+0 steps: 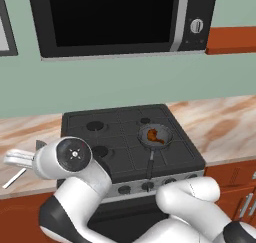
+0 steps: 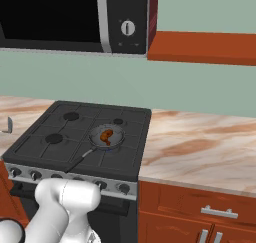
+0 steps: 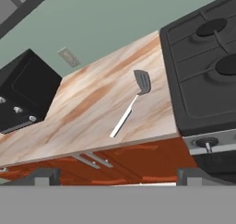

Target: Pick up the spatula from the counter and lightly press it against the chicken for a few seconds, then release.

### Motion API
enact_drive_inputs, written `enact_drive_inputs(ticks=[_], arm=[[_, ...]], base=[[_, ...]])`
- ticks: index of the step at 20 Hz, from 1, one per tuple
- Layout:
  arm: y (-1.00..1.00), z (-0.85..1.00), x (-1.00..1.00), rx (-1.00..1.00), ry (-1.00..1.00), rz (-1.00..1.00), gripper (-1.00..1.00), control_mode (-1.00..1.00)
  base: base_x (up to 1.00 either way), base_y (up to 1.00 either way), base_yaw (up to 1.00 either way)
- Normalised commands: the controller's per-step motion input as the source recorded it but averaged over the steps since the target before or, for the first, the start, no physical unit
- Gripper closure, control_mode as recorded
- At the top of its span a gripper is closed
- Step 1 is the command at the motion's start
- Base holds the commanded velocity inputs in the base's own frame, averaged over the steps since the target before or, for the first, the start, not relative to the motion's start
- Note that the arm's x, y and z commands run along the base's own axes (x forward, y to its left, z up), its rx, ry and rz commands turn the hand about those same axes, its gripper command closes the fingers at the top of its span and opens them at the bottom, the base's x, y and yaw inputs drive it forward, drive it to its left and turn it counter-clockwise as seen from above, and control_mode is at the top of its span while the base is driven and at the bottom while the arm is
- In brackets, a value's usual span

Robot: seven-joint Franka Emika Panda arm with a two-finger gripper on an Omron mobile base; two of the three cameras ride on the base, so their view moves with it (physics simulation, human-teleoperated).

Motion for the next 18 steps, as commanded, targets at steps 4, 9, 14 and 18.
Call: enact_drive_inputs(ticks=[4, 9, 14, 18], arm=[[0.07, 0.03, 0.00, 0.00, 0.00, -0.01, -1.00, -1.00], [0.06, 0.11, 0.00, 0.00, 0.02, -0.06, -1.00, -1.00], [0.06, 0.12, 0.00, 0.01, 0.13, -0.09, -1.00, -1.00], [0.04, 0.07, 0.00, 0.03, 0.18, -0.08, -1.00, -1.00]], base=[[0.00, 0.00, 0.00], [0.00, 0.00, 0.00], [0.00, 0.00, 0.00], [0.00, 0.00, 0.00]])
